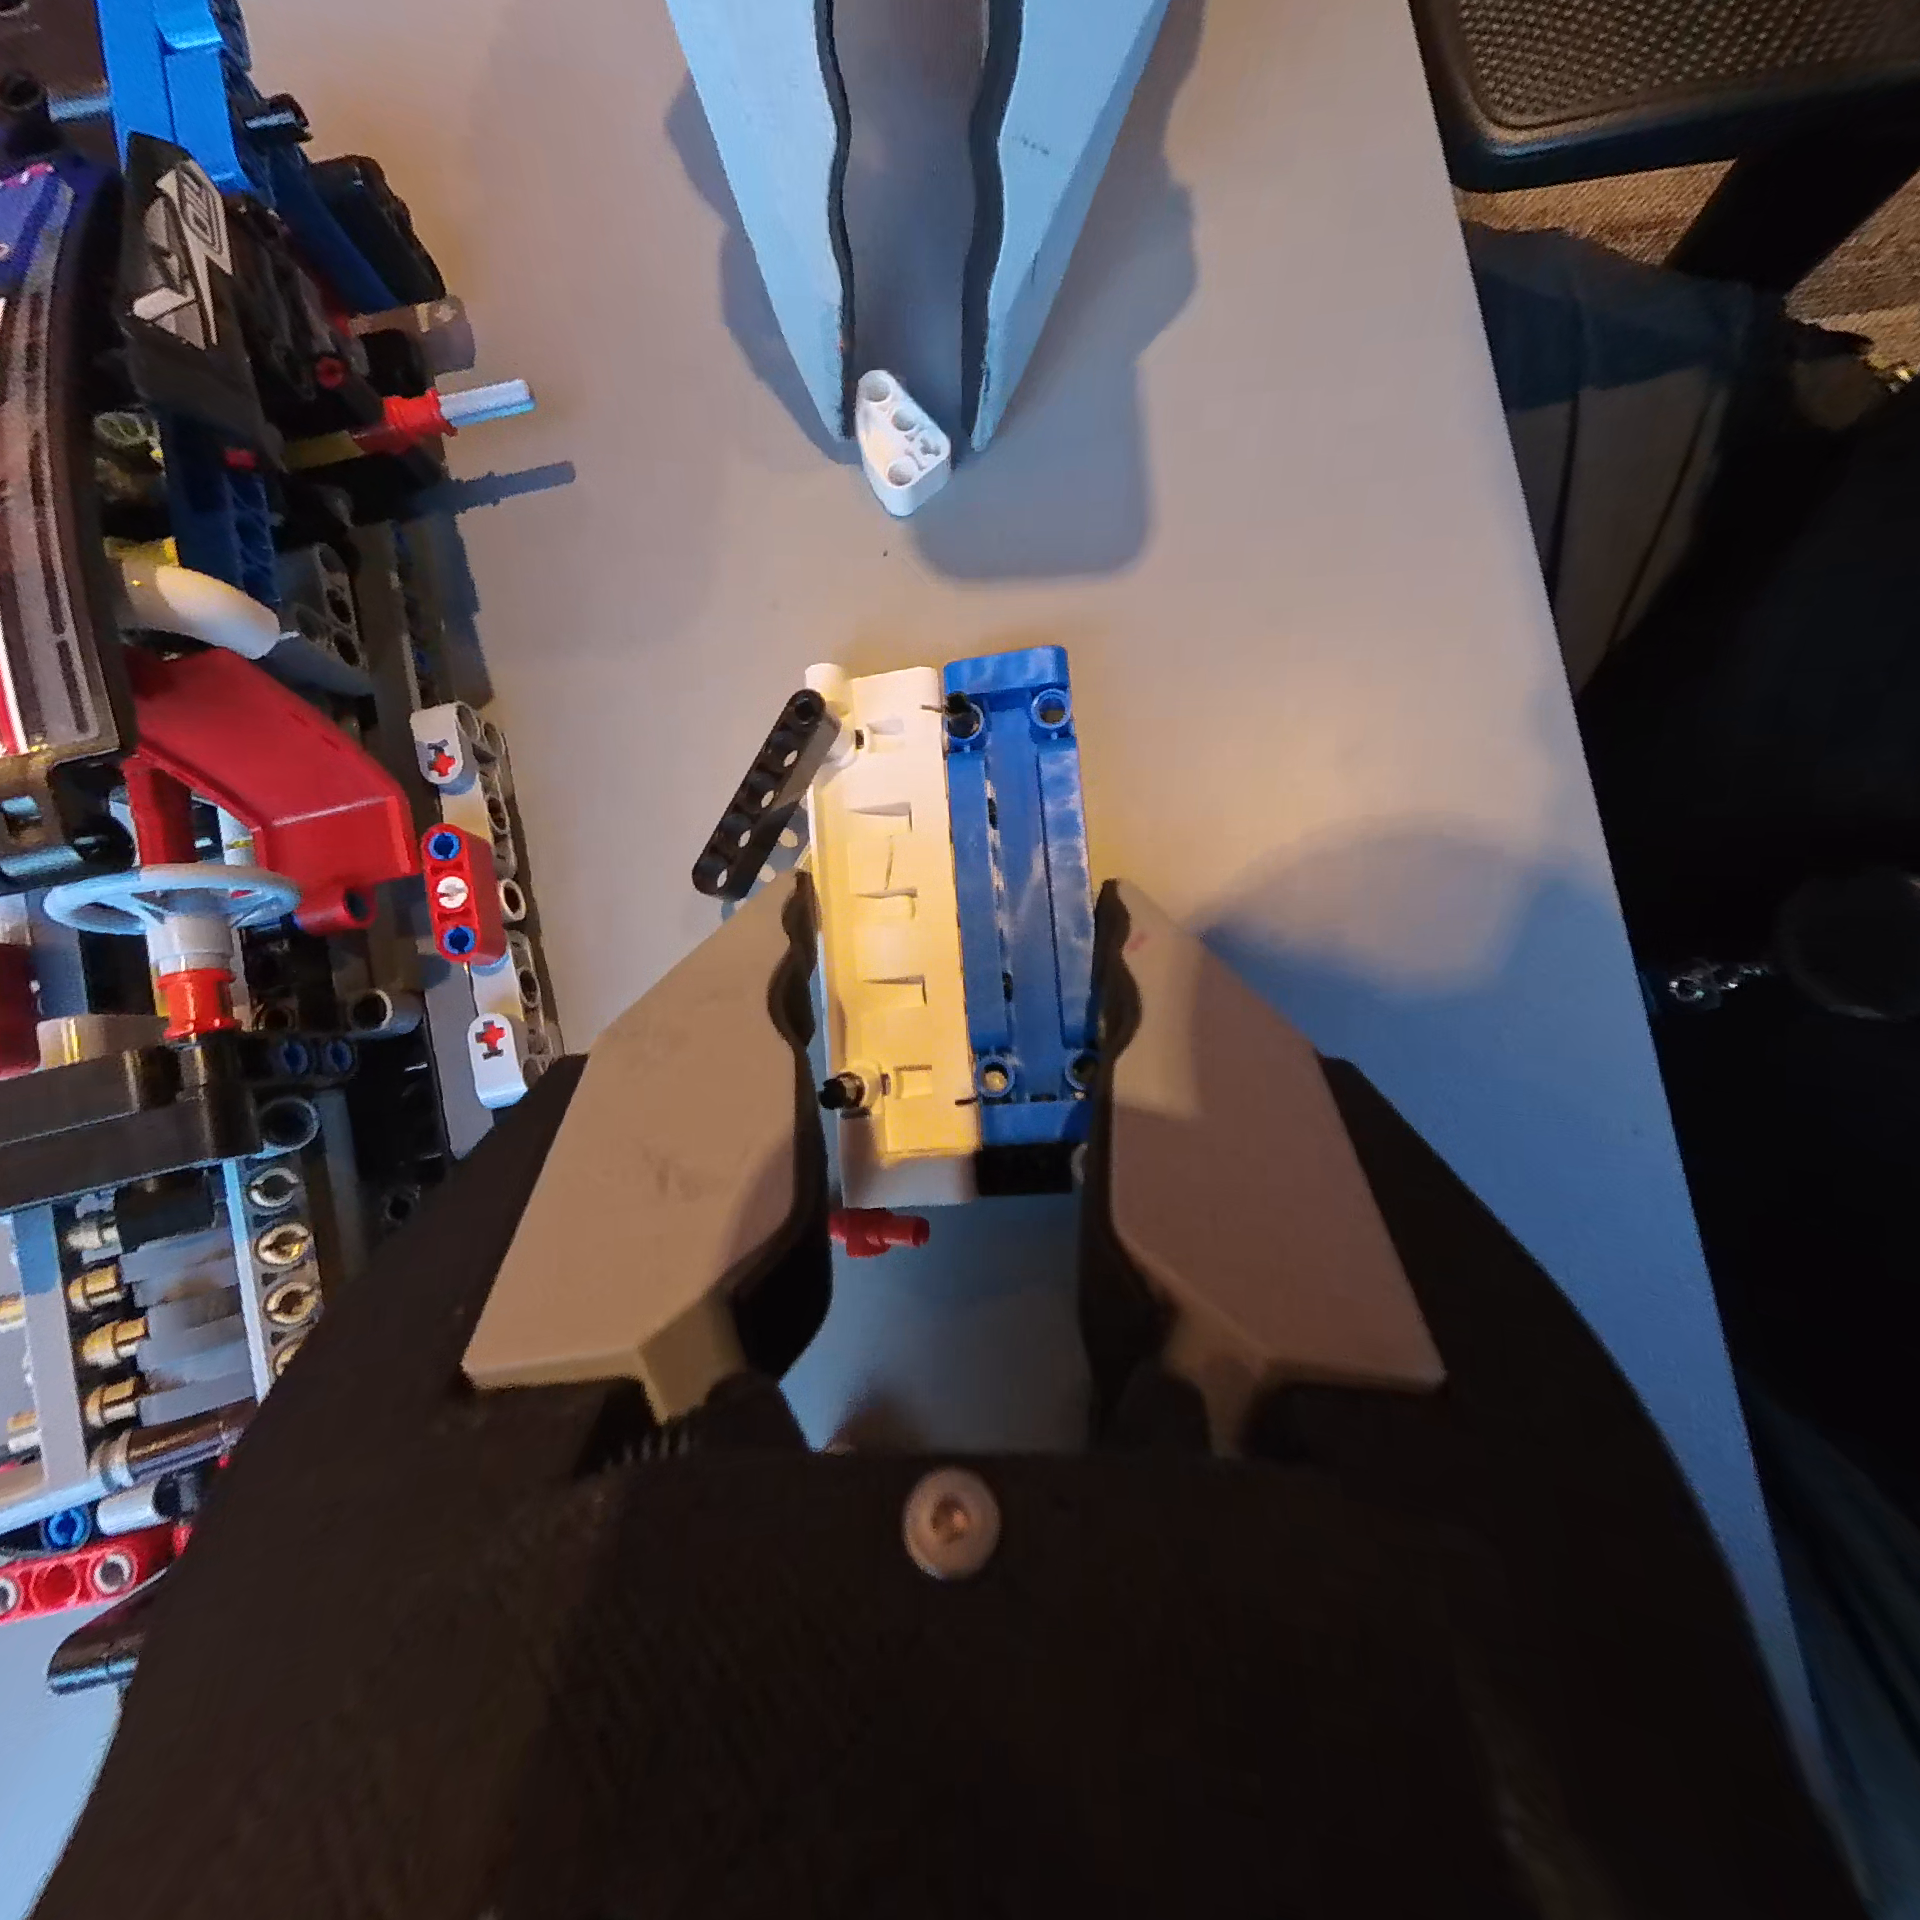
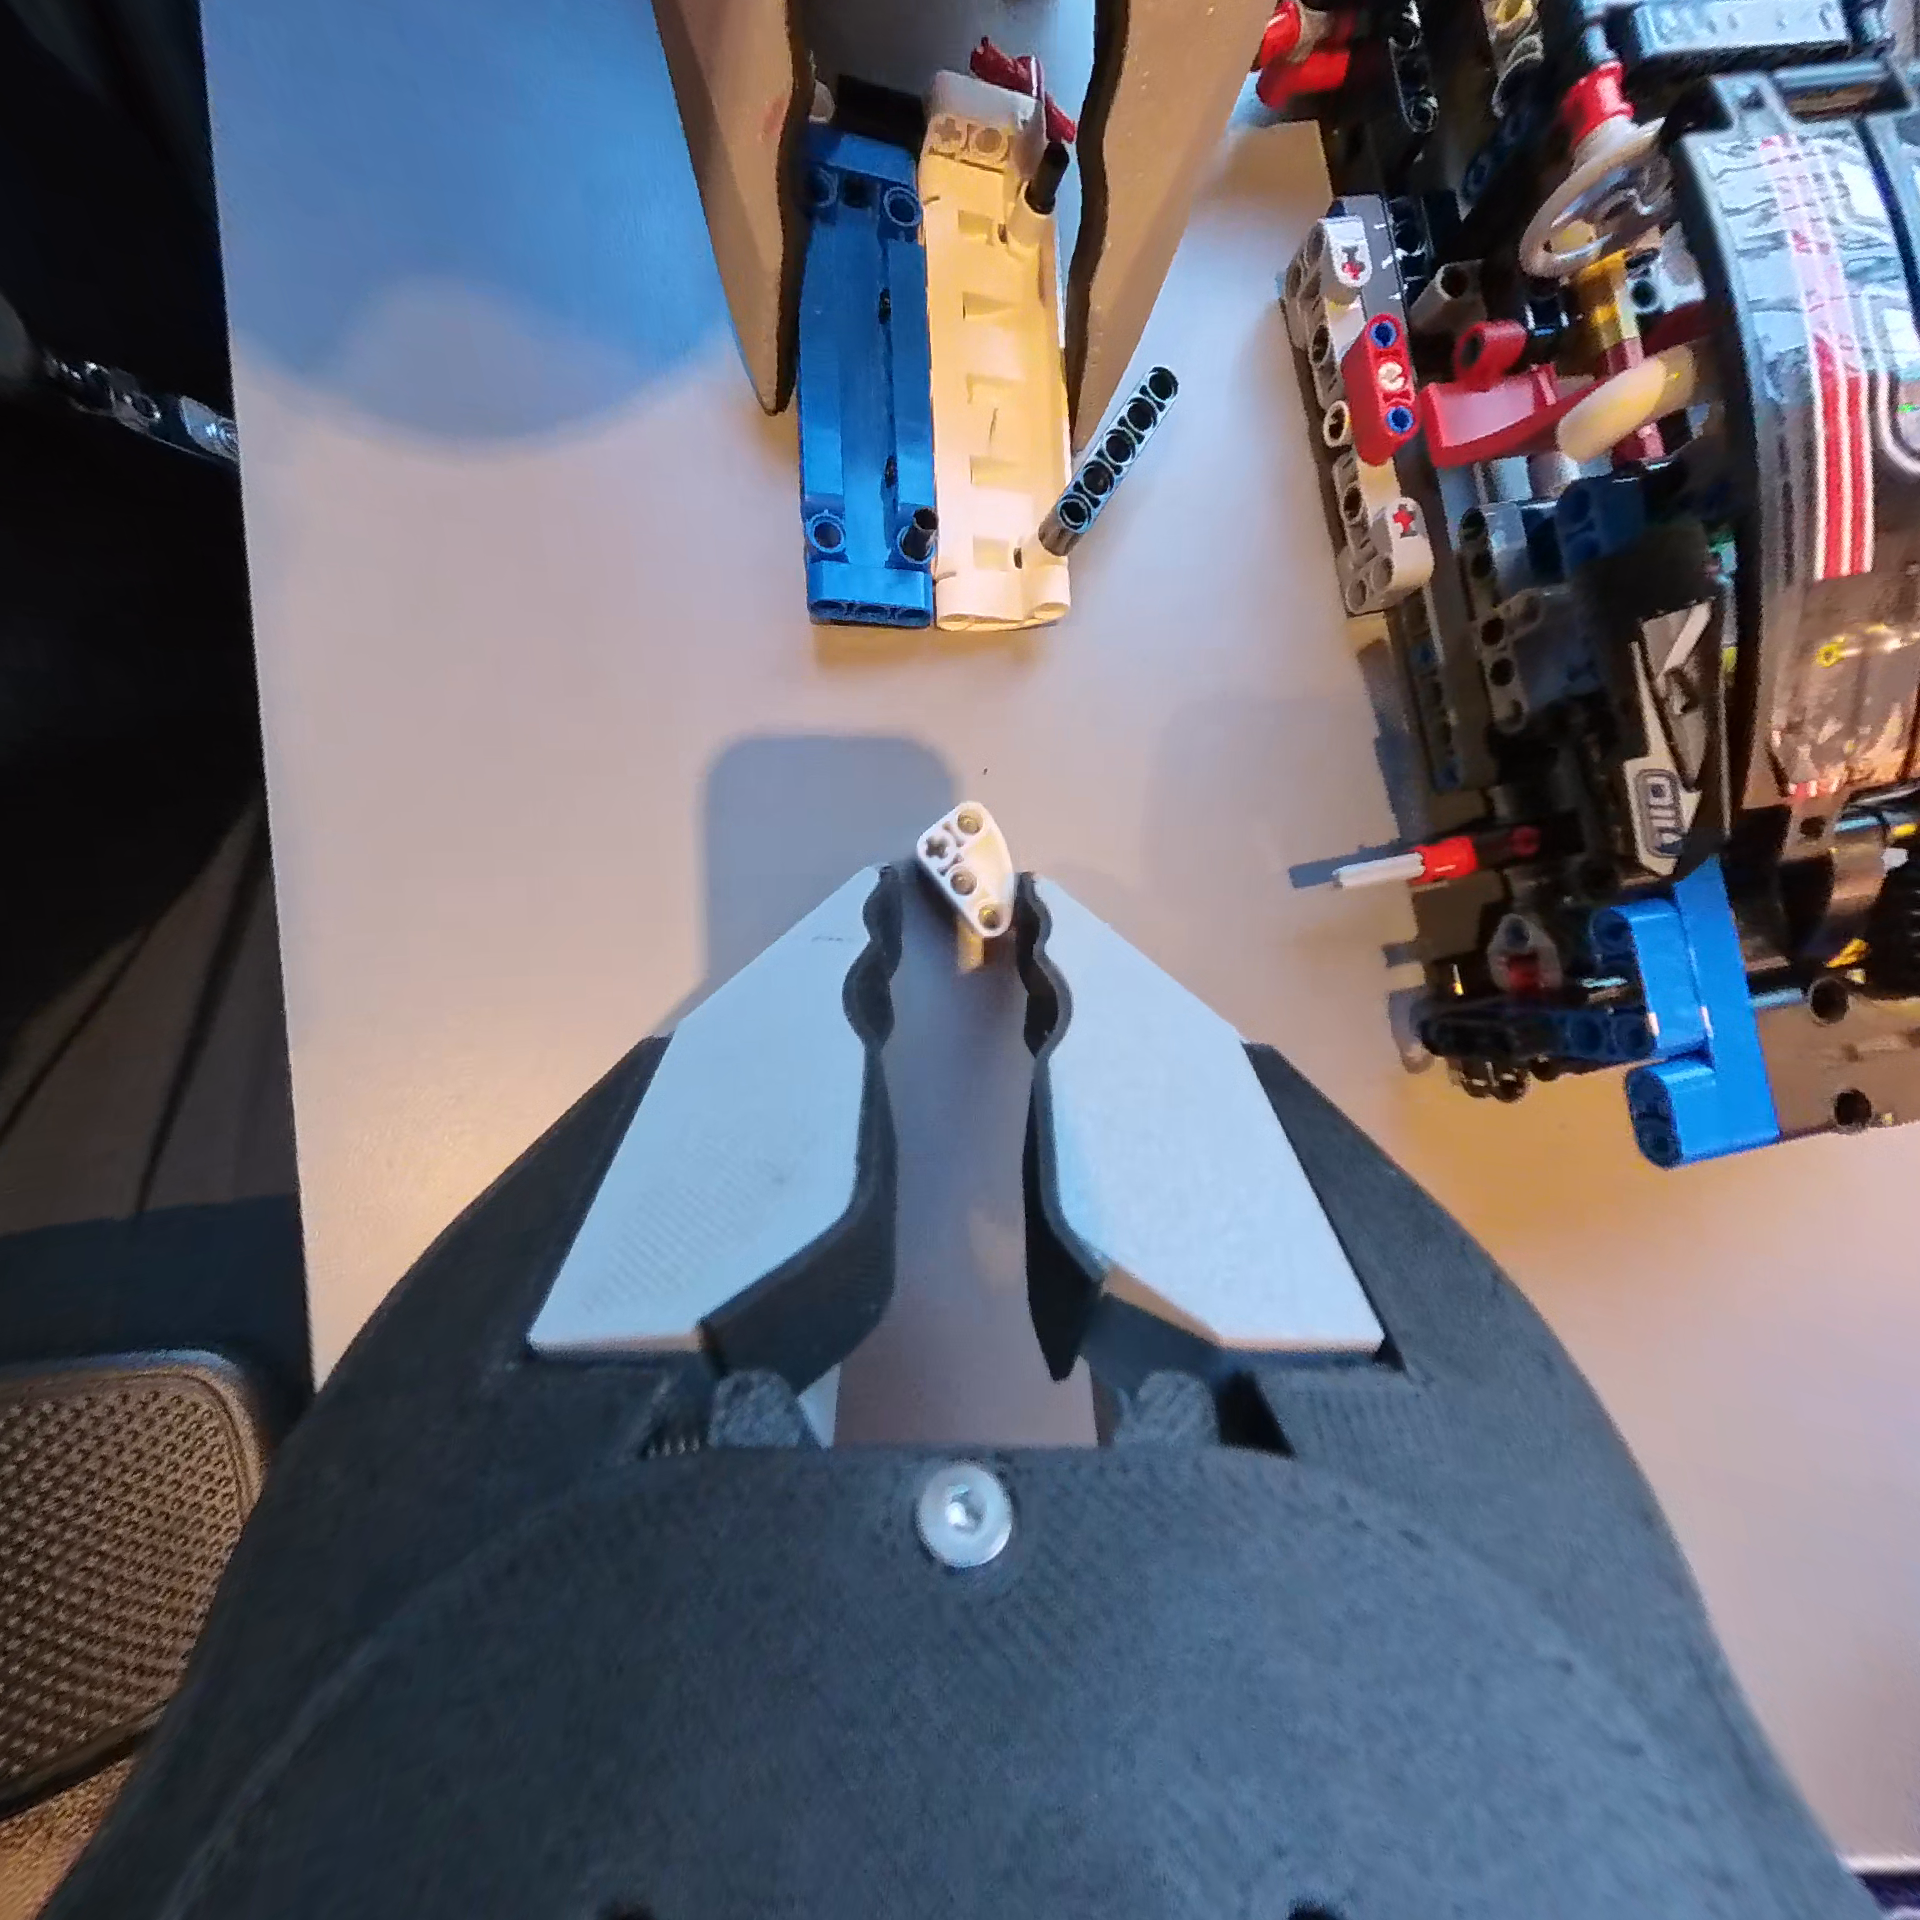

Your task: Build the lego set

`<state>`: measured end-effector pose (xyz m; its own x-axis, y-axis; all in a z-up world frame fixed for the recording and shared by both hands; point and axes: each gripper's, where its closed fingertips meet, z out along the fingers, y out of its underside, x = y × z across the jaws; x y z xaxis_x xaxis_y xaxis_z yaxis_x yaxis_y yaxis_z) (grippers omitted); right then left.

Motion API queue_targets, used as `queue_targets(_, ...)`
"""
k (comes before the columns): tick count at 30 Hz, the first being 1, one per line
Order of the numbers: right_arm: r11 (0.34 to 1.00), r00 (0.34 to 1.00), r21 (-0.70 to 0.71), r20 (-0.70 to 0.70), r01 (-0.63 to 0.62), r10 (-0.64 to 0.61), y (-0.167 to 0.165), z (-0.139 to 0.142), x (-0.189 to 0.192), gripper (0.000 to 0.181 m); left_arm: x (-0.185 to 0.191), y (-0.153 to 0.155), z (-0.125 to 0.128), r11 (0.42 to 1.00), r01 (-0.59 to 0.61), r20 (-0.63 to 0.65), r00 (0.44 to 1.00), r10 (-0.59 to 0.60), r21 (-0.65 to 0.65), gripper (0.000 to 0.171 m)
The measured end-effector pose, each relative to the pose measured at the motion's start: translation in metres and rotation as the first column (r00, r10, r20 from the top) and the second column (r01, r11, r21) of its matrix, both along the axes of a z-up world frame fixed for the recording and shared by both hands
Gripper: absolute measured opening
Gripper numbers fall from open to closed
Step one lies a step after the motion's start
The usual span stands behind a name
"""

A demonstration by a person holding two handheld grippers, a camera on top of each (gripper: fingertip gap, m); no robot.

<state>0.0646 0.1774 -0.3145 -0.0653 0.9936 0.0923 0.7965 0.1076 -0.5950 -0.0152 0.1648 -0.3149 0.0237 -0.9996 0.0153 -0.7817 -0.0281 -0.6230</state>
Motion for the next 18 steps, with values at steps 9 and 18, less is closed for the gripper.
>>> queue_targets(9, 1.0, 0.998, -0.01, -0.055, -0.002, 0.002, 0.0, 0.004, -0.01, 0.01, 0.003, 0.0, 0.0, 1.0, 0.004, 0.0, 1.0, -0.004, 0.003, 0.052)
queue_targets(18, 0.999, 0.993, -0.017, -0.108, -0.05, 0.048, -0.013, 0.021, -0.037, 0.01, 0.005, -0.002, 0.0, 1.0, 0.008, 0.004, 1.0, -0.008, 0.005, 0.056)
